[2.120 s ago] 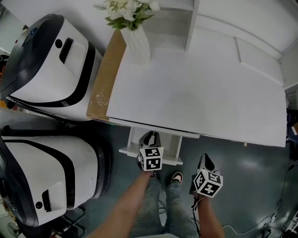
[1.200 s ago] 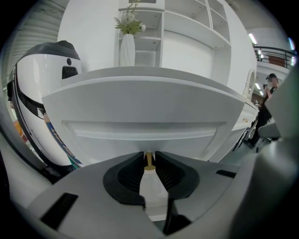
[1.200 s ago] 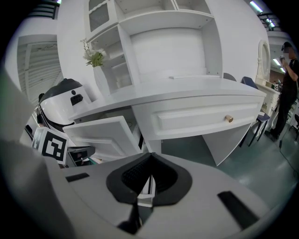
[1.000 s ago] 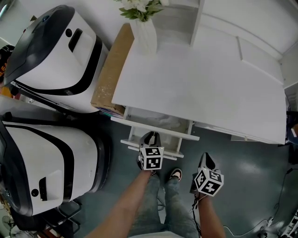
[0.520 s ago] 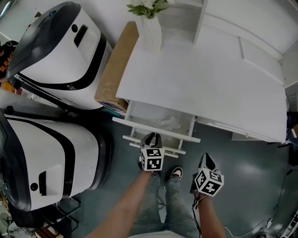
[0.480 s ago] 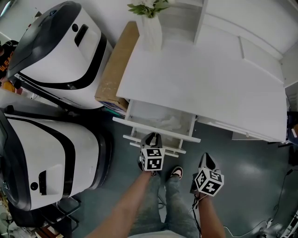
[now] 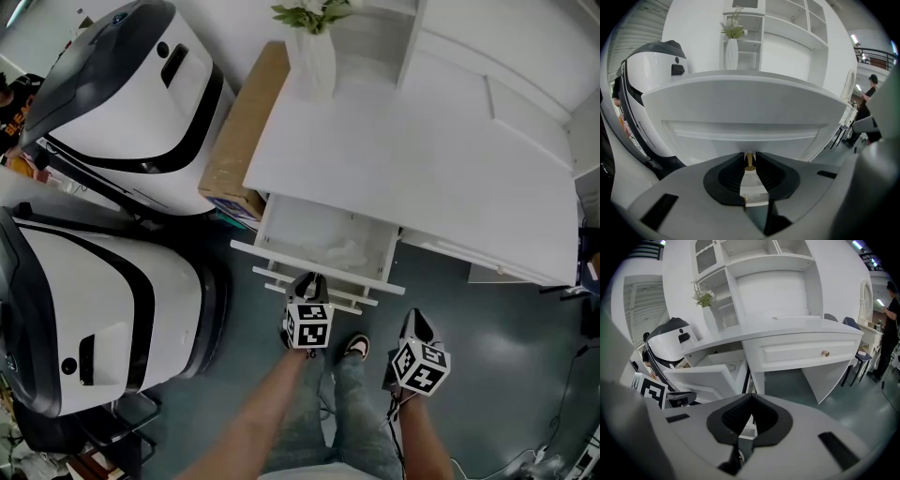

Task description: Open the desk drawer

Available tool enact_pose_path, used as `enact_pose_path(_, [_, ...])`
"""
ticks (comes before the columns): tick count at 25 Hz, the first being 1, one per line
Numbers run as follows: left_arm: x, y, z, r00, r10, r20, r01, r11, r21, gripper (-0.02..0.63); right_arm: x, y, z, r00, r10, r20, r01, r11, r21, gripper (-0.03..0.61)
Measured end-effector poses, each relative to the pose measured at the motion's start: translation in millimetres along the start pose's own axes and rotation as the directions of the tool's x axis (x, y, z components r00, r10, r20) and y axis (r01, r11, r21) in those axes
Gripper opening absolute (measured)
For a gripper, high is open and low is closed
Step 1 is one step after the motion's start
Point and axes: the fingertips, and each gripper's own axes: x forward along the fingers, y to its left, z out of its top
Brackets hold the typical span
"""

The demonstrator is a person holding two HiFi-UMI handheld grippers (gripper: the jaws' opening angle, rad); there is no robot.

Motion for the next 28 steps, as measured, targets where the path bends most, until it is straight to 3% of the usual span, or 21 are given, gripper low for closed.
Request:
enact_pose_path(14, [-1.3,-0.3,-0.3,1.000,-0.010,0.002,0.010,1.000,-0.001,0.087,-1.2,0.2,3.6,1.000,-0.003,-0.002,0.003,1.000,-0.008,0.008])
enact_pose_path(28, [-19.2,7.0,11.8,1.000,-0.017,0.024,0.018,0.999,-0.034,0.115,-3.2,11.2,31.9,0.999,0.026,0.027,-0.026,1.000,-0.016,0.008])
